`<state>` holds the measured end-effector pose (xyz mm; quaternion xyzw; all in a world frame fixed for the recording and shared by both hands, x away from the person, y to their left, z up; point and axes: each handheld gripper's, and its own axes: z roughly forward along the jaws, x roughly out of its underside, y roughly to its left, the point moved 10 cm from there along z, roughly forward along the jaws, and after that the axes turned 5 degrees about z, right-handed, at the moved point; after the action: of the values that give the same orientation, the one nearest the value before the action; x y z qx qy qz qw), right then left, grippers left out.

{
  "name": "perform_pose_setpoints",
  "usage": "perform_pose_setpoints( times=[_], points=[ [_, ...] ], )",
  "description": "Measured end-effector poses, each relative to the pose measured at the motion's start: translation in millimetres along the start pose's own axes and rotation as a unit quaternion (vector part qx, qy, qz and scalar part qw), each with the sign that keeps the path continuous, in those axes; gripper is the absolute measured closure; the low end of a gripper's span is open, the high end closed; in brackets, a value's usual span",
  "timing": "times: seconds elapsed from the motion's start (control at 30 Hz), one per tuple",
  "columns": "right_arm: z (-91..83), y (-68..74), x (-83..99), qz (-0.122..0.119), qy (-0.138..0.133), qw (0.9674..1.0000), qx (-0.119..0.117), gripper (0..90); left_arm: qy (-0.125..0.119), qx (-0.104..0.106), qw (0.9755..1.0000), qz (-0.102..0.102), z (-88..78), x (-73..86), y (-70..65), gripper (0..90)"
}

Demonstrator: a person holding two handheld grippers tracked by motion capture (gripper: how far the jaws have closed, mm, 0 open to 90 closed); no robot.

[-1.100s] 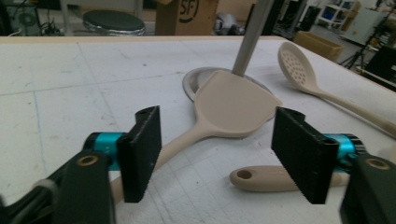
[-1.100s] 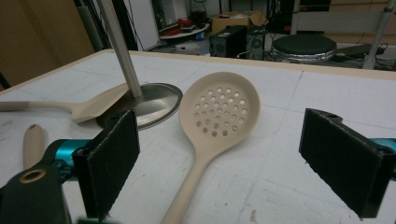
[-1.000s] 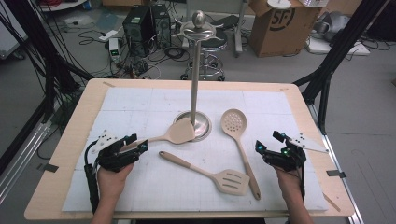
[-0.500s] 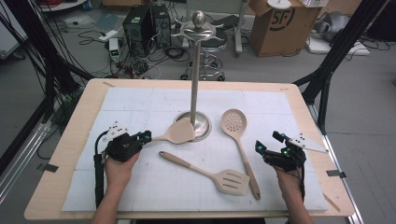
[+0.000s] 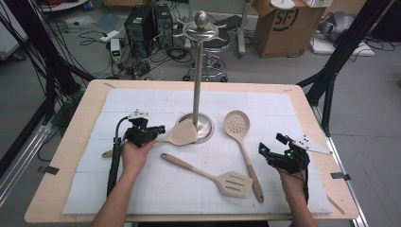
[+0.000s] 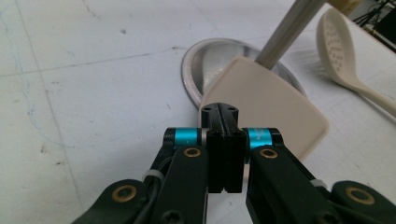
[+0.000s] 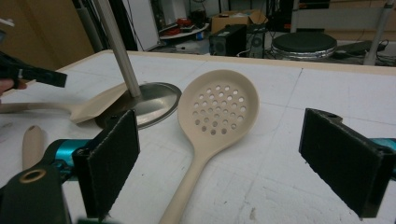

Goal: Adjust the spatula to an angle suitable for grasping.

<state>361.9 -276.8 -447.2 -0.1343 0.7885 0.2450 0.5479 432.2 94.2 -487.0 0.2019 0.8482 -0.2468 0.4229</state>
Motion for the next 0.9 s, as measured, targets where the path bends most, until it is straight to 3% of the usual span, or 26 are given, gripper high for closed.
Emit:
perform_pose_setpoints(
  times=[0.1,0.23,0.73,0.87,0.9],
  points=[
    [0.2,0.4,-0.1,-0.001,-0.001,1.0,0.0,11.6,0.013,-0.001,0.9994,-0.032,10.0,6.0,6.2,89.8],
    [0.6,1.2,0.6,-0.003,0.002,1.0,-0.001,11.6,0.053,-0.013,0.9975,-0.044,21.2,23.2,15.9,89.7],
    [3.1,2.9,3.1,-0.007,0.008,0.9999,-0.001,11.6,0.077,0.012,0.9963,-0.036,22.7,26.0,-2.8,90.0],
    [3.3,3.8,3.3,-0.008,0.009,0.9999,-0.001,11.7,0.074,0.012,0.9965,-0.037,23.4,23.2,-10.5,90.0],
    [3.5,4.0,3.6,-0.008,0.01,0.9999,-0.001,11.7,0.069,0.038,0.9957,-0.048,24.1,22.1,-15.9,90.0]
  ],
)
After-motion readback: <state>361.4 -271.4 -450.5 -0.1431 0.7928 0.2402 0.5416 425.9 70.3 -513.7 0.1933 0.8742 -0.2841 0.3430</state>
